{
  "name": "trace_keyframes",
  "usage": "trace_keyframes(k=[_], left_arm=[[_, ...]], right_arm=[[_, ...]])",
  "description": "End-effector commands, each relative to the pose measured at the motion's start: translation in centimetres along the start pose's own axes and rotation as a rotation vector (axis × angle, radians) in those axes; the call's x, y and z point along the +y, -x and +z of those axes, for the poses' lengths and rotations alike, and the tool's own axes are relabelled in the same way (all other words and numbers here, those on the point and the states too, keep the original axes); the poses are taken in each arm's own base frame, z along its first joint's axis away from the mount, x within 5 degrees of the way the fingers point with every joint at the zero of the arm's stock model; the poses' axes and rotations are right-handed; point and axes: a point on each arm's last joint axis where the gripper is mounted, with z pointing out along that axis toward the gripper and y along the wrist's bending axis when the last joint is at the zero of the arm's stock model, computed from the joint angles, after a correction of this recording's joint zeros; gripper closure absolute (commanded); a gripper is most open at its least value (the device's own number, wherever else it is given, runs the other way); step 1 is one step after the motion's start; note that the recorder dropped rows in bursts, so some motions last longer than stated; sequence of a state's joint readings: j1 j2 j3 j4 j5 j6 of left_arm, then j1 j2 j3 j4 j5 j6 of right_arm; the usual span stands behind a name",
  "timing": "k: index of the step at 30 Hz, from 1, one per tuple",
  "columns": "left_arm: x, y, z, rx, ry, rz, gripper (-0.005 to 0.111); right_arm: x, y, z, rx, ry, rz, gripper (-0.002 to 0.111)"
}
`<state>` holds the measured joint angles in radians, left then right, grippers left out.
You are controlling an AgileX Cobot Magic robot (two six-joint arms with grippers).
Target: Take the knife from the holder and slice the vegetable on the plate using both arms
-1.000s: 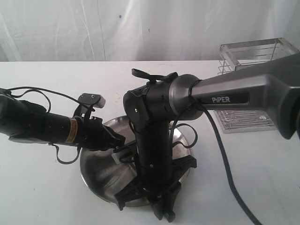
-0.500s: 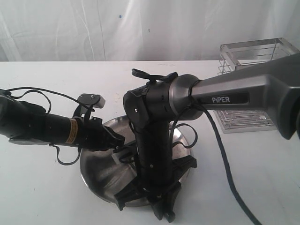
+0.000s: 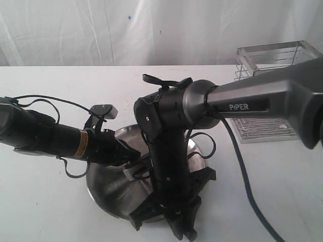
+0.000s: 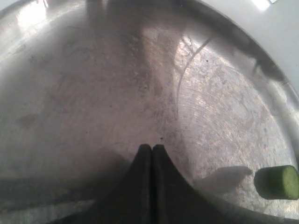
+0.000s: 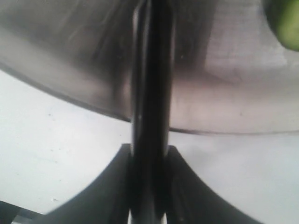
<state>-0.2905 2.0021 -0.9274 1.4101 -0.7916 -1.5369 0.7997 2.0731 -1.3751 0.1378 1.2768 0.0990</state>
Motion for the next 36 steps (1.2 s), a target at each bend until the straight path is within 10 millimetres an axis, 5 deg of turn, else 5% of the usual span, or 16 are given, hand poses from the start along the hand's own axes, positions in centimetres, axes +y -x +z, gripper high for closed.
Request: trace_keyframes(k=[1, 10, 19, 36], left_arm=[[-0.4, -3.3, 1.7, 0.18, 0.029, 0.097, 0.107], [-0.5, -2.7, 1.5, 0.142, 0.048, 0.043, 0.107], [1.1, -0.2, -1.4, 0.013, 0.095, -0.04, 0.107], [1.0, 2.7, -4.5, -0.226, -0.134, -0.175, 0.107]], right_arm=[[-1.0, 0.8, -0.4, -0.067, 0.005, 0.005, 0.108], [-0.2, 0.9, -0.4, -0.064, 0.107, -0.011, 0.108], [-0.9, 2.0, -1.4, -0.104, 0.117, 0.014, 0.108], [-0.8, 2.0, -1.1, -0.091, 0.16, 0.054, 0.108]])
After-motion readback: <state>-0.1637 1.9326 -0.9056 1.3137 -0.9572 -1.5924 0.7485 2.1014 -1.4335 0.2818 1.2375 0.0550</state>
